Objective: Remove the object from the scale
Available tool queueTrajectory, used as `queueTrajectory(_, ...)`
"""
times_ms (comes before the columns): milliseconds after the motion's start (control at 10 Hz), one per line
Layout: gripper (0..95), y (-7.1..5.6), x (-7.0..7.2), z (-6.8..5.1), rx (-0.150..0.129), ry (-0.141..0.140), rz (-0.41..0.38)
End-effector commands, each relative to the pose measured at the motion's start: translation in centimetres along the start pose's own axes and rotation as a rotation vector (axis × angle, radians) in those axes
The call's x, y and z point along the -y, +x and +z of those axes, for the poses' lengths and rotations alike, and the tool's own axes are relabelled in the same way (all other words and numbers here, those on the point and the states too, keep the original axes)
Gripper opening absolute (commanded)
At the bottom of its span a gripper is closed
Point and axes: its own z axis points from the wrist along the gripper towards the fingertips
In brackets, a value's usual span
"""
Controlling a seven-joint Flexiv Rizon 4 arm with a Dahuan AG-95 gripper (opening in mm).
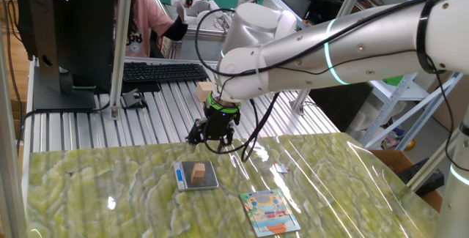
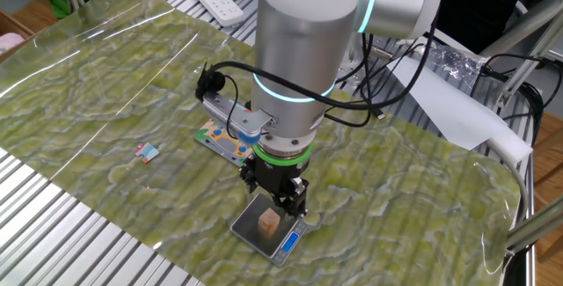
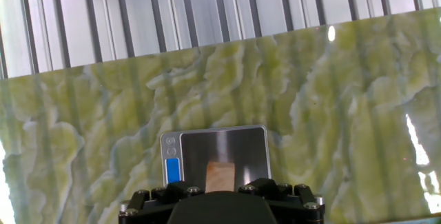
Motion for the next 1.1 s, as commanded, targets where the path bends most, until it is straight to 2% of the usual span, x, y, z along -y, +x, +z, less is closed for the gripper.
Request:
queueTrajectory(100,76.0,-0.1,-0.2,0.5,0.002,-0.001,0.002)
queueTrajectory(500,76.0,-0.3,-0.7,1.8,0.007,-0.002,0.025)
queueTrajectory(800,76.0,-0.1,0.5,3.3,0.011,-0.005,0.064)
queueTrajectory(900,57.0,0.1,0.6,3.9,0.014,-0.006,0.094)
queueTrajectory(1100,57.0,0.1,0.5,4.4,0.017,-0.007,0.127)
